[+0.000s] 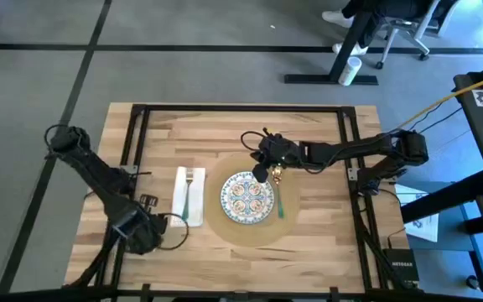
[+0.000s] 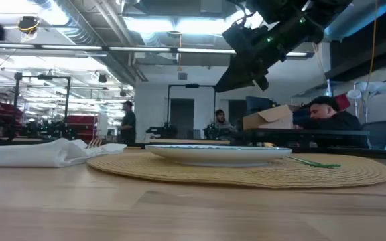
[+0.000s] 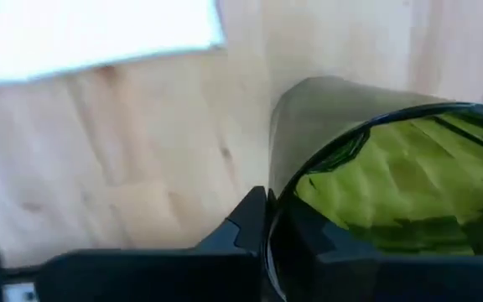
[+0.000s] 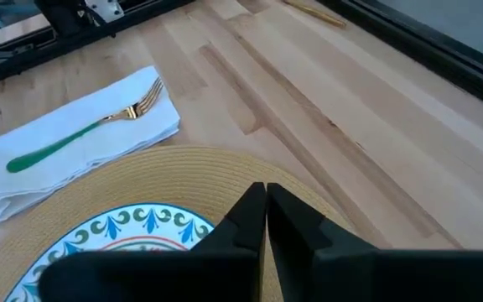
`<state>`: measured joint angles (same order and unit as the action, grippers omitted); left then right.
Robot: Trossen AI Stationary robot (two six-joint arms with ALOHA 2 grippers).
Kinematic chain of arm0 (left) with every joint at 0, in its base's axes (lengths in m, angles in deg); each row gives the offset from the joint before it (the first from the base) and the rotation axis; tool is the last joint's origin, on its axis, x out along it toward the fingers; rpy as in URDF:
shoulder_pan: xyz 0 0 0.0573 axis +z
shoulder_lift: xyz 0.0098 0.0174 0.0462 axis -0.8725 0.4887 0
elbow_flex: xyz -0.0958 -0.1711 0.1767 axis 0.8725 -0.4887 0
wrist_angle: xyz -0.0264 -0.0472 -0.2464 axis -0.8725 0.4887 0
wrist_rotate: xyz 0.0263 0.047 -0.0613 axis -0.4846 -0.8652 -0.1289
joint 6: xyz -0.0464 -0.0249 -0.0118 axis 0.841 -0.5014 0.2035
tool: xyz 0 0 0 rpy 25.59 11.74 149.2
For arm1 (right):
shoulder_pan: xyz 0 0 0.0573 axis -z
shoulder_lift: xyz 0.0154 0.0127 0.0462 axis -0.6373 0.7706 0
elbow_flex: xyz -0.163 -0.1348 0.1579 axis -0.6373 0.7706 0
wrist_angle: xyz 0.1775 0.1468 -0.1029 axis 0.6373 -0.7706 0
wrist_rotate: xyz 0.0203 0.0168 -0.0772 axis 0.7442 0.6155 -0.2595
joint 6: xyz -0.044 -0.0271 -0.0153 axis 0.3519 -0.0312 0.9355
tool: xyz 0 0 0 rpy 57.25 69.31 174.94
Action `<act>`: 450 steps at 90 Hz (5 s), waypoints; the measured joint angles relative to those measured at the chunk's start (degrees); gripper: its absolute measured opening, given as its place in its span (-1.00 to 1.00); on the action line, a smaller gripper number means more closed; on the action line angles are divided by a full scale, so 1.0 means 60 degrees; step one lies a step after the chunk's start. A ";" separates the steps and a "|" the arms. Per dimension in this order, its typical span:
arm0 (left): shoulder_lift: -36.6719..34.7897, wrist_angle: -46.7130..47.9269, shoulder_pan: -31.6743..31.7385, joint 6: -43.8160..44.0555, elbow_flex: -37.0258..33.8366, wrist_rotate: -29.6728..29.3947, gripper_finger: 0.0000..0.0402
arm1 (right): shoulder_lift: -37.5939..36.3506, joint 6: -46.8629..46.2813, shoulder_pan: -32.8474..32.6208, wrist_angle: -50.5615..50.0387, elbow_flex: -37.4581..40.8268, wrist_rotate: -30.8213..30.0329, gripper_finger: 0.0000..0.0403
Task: Set table place
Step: Put the green glass cup beside the brown placemat
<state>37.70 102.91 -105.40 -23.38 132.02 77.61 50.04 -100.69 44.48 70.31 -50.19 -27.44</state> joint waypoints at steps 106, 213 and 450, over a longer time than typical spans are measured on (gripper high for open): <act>-0.0492 -0.4672 0.8760 -0.6506 0.1198 -0.2366 -1.00 | -0.1811 0.0000 -0.0007 -0.1781 0.0000 -0.1404 -1.00; 0.4070 -0.3396 1.0790 -0.8904 0.5030 -0.0417 -1.00 | -0.2969 -0.1013 0.0000 -0.3927 0.0000 -0.1133 -1.00; 0.5520 -0.1537 1.1090 -0.8858 0.6635 -0.0149 -1.00 | -0.2962 -0.0735 -0.0004 -0.3966 0.0000 -0.0630 -1.00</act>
<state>70.81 93.69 -38.86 -76.53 171.84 76.72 32.27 -105.11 44.46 46.52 -50.19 -31.22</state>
